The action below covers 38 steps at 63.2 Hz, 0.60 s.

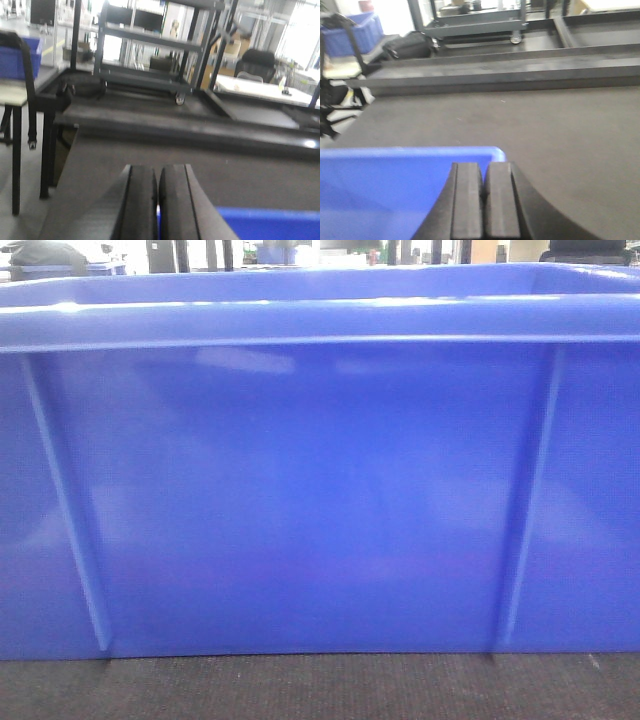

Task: Move blue bin to conveyor side
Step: 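Raise both open grippers up away from the bin rim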

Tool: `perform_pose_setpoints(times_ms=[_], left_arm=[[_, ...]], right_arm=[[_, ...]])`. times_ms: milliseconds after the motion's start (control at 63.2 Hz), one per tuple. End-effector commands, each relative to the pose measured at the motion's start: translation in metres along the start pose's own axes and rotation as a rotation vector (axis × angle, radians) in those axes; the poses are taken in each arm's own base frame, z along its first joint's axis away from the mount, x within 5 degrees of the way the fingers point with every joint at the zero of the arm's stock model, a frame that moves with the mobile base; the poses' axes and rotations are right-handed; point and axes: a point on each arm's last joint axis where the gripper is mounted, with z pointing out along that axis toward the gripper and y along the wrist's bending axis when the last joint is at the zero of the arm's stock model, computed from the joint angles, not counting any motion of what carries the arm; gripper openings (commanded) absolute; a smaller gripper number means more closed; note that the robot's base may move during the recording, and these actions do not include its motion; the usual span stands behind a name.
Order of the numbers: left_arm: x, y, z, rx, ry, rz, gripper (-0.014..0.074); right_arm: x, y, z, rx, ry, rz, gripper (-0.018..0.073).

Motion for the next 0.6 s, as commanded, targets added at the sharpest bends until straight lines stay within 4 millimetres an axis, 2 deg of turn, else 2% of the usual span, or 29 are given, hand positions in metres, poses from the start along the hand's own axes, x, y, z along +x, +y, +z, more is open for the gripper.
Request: perform_pose_setpoints(times_ms=[0,237,396,586], left_arm=[[0.019,0.002,-0.007,0.000,0.047,0.000,0.0014],[0.083,0.012,-0.040,-0.017,0.142,-0.004,0.0014],[0.128,0.019,-0.066,-0.024,0.175,-0.005,0.0013],[0.161,0.025,-0.095,-0.017,0.105,-0.004,0.0013]], right_arm=[[0.015,-0.005,-0.011,0.027,-0.009,-0.049,-0.0083],[0.072,-0.014,-0.037,0.023,-0.017,-0.058,-0.0083],[0.104,-0.019,-0.056,0.002,-0.144,-0.079,-0.0083],[0.148,-0.026,-0.074,-0.003,-0.187,-0.080,-0.0083]])
